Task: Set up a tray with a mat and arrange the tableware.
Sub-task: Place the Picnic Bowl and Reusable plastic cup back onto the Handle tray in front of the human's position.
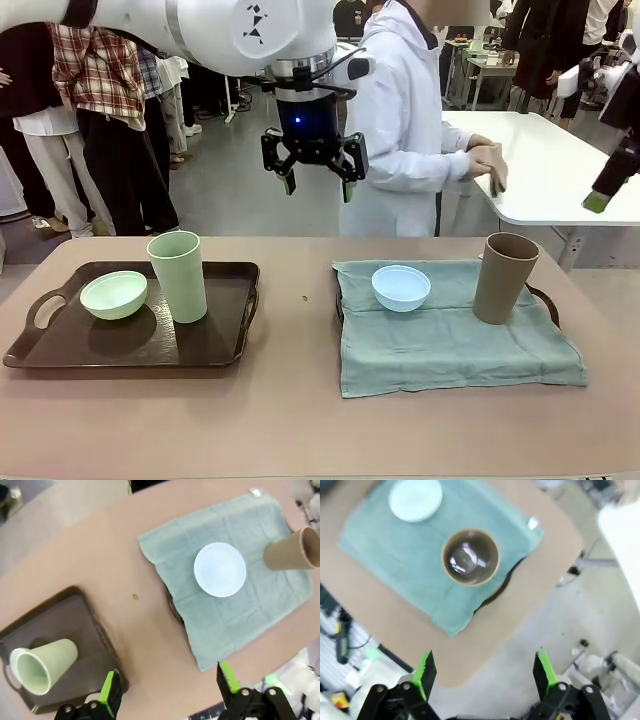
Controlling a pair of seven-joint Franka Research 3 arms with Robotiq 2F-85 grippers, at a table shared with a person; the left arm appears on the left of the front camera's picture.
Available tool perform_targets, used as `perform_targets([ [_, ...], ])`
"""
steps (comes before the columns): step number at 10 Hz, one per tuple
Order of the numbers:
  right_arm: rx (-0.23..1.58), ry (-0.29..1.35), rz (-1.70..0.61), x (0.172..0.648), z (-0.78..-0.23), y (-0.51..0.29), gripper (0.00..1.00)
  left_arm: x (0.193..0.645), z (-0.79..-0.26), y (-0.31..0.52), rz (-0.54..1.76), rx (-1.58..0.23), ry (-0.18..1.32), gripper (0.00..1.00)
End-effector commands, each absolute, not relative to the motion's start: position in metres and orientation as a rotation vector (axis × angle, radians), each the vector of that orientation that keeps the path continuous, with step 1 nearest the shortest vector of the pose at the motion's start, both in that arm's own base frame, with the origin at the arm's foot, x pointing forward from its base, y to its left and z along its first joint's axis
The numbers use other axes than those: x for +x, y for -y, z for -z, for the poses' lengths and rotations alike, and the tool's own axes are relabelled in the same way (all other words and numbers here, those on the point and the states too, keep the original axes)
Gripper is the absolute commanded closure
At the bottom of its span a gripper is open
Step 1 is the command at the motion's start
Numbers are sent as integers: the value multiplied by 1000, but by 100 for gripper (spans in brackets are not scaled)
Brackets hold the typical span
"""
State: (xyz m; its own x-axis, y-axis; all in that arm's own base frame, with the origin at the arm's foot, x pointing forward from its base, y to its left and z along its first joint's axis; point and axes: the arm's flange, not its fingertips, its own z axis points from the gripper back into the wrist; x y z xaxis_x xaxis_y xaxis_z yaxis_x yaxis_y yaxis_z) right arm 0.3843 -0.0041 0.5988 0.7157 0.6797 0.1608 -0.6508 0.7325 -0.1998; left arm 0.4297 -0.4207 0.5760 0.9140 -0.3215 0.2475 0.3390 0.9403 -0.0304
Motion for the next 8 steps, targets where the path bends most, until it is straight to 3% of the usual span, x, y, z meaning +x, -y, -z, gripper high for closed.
perform_targets([
  [1,-162,210,-621,402,-621,-16,0,428,-575,420,297,-42,259,0],
  [3,-38,265,-563,428,-620,-14,0,429,-578,421,331,-65,253,0],
  [4,-152,245,-625,393,-624,-15,0,429,-578,421,331,-65,253,0],
  [8,-152,245,-625,393,-624,-15,0,429,-578,421,331,-65,253,0],
])
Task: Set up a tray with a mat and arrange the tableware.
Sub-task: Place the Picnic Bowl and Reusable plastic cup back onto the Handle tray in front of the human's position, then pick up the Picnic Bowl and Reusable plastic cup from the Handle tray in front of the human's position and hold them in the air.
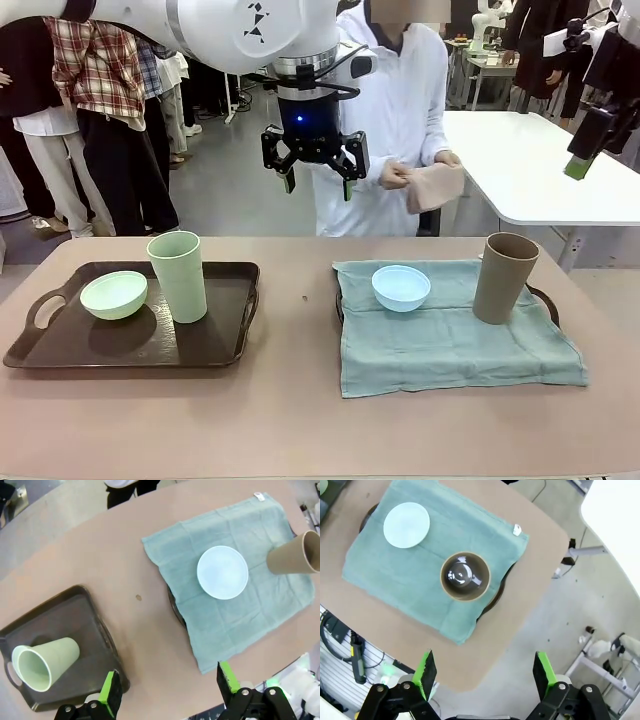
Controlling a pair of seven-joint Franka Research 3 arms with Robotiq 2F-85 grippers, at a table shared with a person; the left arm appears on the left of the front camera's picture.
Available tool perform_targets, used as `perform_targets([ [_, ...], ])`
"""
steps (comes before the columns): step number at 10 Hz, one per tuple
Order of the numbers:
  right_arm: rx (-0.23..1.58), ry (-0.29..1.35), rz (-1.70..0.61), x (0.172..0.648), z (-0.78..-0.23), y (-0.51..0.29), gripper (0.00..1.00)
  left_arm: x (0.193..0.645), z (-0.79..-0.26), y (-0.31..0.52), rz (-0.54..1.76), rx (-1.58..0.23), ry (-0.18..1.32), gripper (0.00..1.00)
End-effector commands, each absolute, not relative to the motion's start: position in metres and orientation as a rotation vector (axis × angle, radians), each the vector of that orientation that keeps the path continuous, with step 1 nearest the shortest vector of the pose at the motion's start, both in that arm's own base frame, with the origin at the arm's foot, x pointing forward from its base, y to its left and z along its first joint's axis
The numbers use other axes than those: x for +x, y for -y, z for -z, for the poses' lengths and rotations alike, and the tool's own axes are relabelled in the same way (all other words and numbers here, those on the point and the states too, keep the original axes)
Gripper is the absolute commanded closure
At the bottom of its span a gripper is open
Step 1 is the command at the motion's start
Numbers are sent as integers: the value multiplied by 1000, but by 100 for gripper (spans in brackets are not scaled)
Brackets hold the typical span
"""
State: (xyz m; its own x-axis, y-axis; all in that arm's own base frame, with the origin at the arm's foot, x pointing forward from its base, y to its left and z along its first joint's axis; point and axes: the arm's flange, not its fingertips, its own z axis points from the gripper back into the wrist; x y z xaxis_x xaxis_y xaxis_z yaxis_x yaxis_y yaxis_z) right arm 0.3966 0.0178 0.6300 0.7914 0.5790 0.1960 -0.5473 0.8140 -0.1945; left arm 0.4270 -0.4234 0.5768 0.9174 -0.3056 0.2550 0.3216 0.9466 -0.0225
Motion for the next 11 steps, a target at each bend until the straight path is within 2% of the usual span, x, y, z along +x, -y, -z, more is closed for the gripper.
perform_targets([
  [1,-152,245,-625,393,-624,-15,0,429,-578,421,331,-65,253,0],
  [11,-124,253,-610,396,-629,-17,0,427,-577,423,322,-64,252,0],
])
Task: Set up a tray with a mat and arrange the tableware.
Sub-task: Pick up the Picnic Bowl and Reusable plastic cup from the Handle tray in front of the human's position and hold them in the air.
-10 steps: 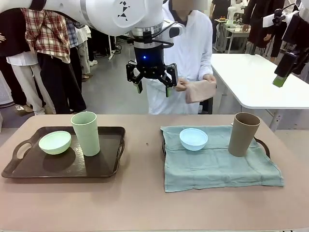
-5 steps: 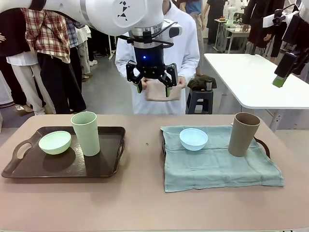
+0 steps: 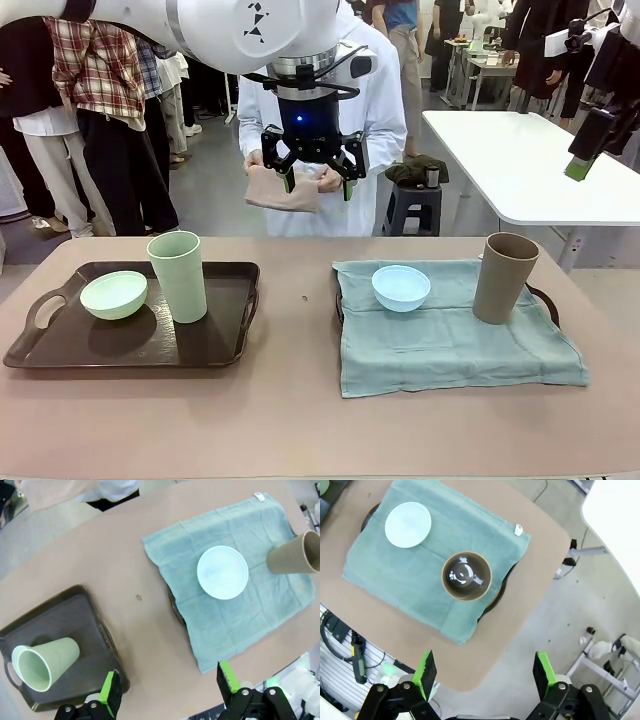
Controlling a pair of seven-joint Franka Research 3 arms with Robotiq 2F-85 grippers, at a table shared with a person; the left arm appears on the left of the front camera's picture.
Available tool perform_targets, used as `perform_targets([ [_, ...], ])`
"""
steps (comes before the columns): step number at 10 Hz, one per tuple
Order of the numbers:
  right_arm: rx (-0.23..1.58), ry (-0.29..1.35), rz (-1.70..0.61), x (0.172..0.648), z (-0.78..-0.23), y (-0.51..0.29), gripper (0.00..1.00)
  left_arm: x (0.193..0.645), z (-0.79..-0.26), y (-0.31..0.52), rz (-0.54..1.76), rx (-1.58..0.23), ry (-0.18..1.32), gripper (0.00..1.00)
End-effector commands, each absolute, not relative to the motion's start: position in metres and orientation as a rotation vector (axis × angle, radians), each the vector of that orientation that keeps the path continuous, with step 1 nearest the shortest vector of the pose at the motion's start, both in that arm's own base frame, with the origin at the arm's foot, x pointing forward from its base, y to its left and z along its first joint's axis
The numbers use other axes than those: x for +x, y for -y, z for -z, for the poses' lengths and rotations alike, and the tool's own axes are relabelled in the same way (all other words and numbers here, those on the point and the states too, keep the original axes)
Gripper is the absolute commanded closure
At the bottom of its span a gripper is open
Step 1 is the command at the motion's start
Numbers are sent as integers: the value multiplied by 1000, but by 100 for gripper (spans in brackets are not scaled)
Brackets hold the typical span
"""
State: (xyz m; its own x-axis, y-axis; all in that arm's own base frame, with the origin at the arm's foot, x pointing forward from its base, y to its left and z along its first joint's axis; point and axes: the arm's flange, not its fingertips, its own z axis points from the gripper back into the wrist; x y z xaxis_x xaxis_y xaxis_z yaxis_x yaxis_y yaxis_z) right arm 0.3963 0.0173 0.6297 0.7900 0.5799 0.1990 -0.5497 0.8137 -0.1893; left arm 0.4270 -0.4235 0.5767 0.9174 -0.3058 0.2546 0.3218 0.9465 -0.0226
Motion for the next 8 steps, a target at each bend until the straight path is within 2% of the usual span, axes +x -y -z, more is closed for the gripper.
perform_targets([
  [1,-123,229,-584,397,-626,-9,0,435,-579,393,322,-66,225,0],
  [4,-86,125,-435,393,-630,14,0,454,-584,304,277,-176,130,0],
  [8,163,2,-268,392,-621,68,0,480,-575,186,187,-389,39,0],
])
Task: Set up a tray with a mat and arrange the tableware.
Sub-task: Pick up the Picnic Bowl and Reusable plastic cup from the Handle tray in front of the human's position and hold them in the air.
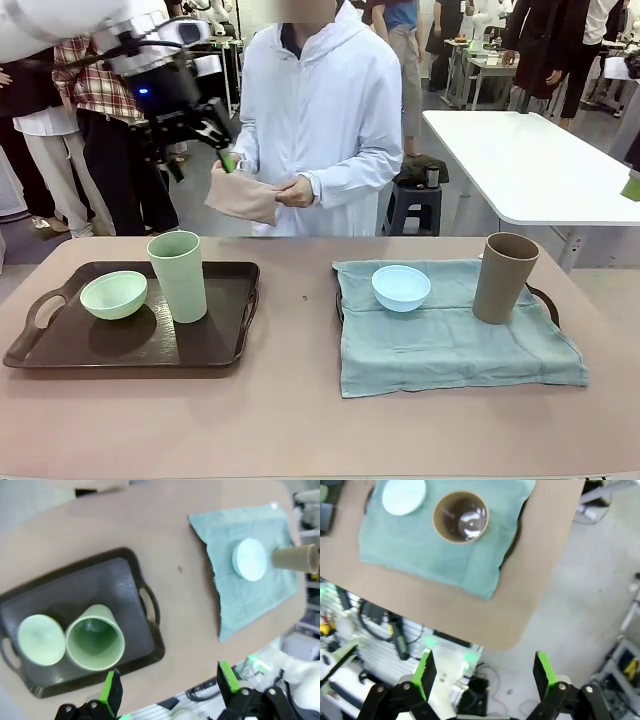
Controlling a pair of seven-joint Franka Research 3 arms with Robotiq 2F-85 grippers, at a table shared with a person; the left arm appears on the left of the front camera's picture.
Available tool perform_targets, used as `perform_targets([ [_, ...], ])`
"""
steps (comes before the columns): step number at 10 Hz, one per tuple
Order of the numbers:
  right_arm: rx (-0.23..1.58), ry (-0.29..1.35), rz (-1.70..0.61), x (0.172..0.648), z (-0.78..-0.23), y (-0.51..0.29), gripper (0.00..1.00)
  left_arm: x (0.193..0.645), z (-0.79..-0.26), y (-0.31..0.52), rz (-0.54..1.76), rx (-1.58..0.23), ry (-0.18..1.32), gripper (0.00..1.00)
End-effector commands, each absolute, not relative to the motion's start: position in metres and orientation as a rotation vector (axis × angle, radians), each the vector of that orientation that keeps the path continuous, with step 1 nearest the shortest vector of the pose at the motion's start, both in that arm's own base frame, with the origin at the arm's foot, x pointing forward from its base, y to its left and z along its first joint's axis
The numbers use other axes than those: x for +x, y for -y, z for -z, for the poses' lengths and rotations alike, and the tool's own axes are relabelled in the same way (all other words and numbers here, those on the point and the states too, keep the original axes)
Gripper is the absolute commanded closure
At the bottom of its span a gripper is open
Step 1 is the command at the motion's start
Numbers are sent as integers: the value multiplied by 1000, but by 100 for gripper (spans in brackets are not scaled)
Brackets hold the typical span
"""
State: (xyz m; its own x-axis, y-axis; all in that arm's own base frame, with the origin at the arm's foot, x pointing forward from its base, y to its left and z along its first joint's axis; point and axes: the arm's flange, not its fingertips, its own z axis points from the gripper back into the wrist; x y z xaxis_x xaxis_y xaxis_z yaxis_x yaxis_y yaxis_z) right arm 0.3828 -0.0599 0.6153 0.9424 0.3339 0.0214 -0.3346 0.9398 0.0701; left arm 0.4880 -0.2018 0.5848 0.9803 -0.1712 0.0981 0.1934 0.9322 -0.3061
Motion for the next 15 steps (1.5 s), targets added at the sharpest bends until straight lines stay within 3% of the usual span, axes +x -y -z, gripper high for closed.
perform_targets([
  [1,222,-9,-233,392,-615,83,0,485,-571,155,166,-457,13,0],
  [6,624,45,-70,385,-605,134,0,457,-548,-12,-21,-825,26,0],
  [9,762,99,48,376,-601,161,0,434,-524,-80,-77,-1005,50,0],
  [15,822,129,54,364,-590,184,0,386,-509,-64,-158,-1224,169,0],
])
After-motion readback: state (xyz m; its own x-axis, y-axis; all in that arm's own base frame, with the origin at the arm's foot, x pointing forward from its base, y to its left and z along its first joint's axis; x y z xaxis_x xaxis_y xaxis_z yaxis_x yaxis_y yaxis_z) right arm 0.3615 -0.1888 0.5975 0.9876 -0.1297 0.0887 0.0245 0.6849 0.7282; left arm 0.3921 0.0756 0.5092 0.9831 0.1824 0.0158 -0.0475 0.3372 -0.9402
